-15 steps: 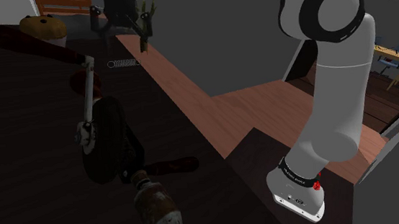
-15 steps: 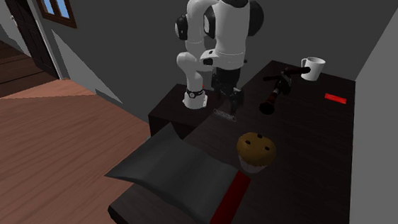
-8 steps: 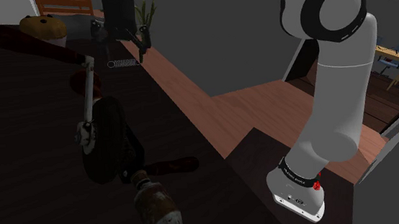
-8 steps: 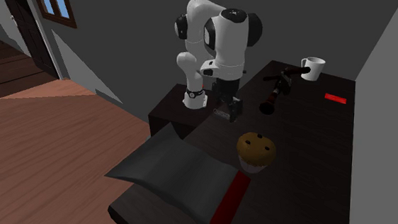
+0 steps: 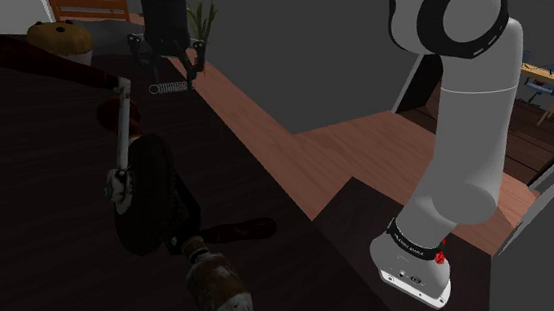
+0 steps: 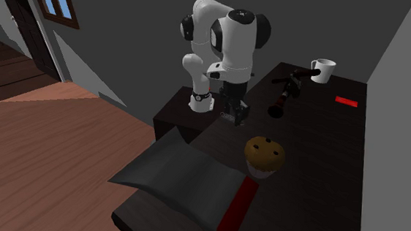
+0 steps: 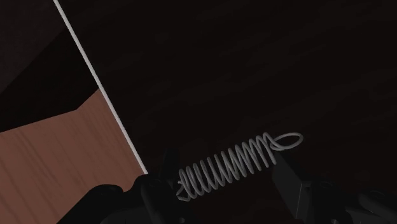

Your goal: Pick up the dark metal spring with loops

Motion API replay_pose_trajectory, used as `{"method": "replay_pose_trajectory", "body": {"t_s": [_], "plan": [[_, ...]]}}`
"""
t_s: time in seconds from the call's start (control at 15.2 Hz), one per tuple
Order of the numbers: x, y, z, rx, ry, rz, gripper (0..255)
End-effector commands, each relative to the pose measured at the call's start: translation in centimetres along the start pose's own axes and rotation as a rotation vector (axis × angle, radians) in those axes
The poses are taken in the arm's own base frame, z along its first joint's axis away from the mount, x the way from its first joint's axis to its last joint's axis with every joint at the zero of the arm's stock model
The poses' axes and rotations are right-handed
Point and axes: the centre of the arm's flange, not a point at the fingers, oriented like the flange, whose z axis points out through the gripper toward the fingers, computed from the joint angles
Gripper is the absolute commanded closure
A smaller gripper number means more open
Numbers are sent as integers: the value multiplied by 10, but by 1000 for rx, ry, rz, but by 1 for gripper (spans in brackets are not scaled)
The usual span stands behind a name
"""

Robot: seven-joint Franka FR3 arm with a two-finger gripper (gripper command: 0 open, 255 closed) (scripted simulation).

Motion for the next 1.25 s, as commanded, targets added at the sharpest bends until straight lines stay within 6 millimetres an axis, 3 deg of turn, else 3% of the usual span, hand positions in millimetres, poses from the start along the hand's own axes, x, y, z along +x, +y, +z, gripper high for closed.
{"method": "replay_pose_trajectory", "body": {"t_s": [0.0,1.06,1.19], "plan": [[0,0,0,0,0,0,255],[-7,3,-78,0,0,0,255],[-7,3,-79,0,0,0,255]]}}
